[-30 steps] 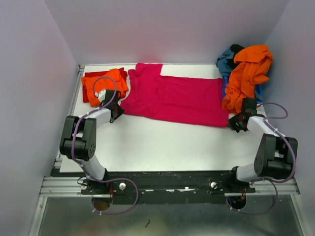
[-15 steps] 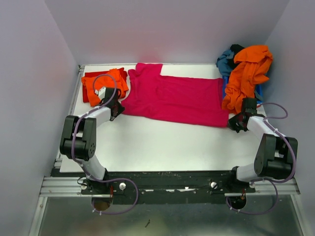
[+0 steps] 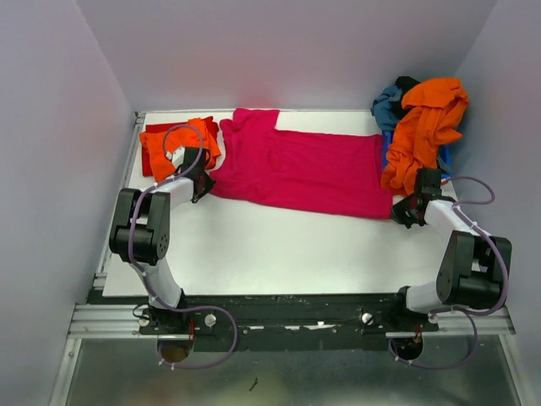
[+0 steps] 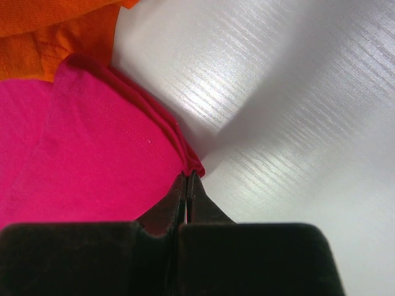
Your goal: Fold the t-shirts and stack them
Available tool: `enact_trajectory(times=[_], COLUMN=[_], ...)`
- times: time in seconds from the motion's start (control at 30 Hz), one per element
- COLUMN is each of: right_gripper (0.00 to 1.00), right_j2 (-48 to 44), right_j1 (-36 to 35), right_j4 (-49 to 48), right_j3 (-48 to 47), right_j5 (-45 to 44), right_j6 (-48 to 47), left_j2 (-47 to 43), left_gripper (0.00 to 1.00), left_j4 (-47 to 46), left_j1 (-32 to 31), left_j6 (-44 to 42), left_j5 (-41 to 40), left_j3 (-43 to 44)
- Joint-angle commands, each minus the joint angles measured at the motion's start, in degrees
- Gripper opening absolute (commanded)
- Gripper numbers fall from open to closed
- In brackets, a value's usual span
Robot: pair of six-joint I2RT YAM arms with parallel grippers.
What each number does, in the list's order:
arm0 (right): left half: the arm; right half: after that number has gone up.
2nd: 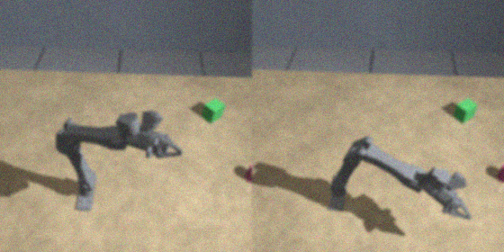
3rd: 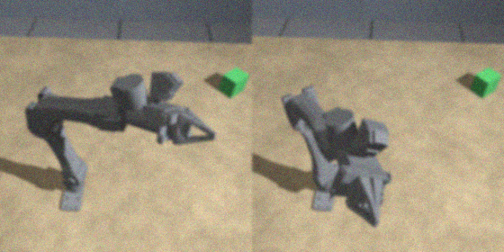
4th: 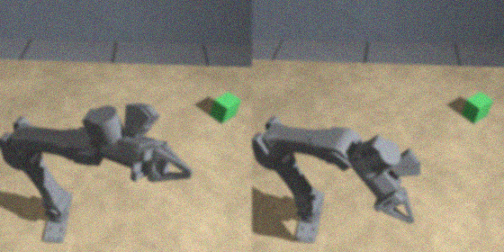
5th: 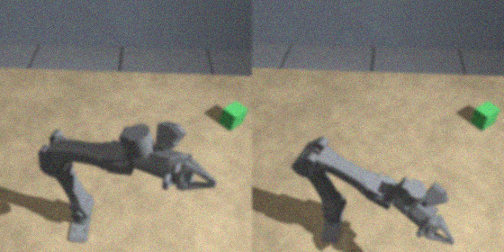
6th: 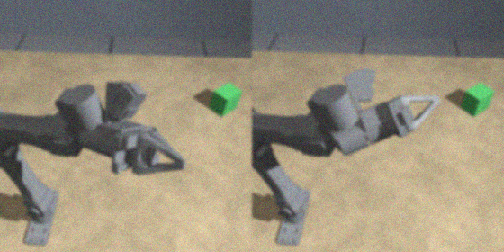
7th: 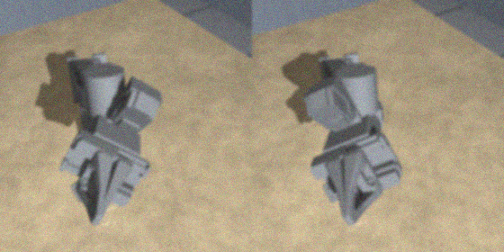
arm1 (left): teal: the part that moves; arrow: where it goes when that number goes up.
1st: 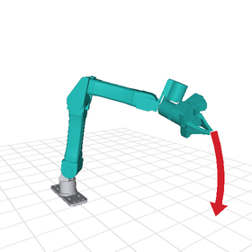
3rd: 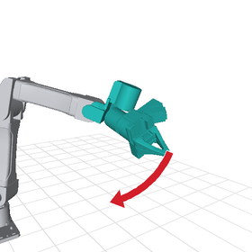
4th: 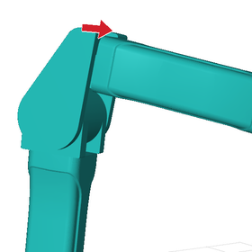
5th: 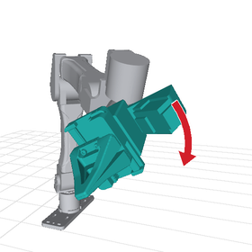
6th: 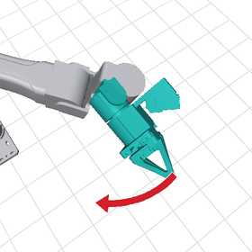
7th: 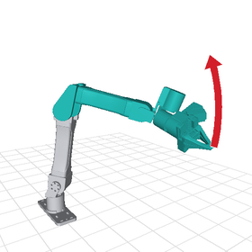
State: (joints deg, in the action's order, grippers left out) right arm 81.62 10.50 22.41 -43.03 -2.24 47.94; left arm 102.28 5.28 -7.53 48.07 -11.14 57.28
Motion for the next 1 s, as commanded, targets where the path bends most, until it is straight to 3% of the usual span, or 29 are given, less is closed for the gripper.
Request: enact_trajectory(times=[0.0, 0.37, 0.73, 0.97], right_gripper=[0.01, 0.01, 0.00, 0.01], right_j2=[-1.20, -6.47, -16.93, -20.80], right_j1=[-0.04, -0.04, 0.04, 1.27], right_j4=[1.32, 5.53, 13.79, 20.99], right_j3=[-1.27, -1.97, -9.18, -8.66], right_j5=[-0.04, 3.56, 2.50, 0.14], right_j6=[-0.75, -2.33, -3.03, -3.56], left_j2=[1.96, -12.17, -26.42, -37.40], left_gripper=[0.00, 0.00, 0.00, 0.00], left_j4=[0.44, 4.56, 13.52, 18.97], left_j1=[-0.12, 0.15, 0.41, 1.38], left_j6=[-0.52, -2.90, -2.90, -2.11], left_j5=[0.33, -2.04, -2.92, -5.38], left_j3=[0.21, -4.45, 0.20, -4.27])
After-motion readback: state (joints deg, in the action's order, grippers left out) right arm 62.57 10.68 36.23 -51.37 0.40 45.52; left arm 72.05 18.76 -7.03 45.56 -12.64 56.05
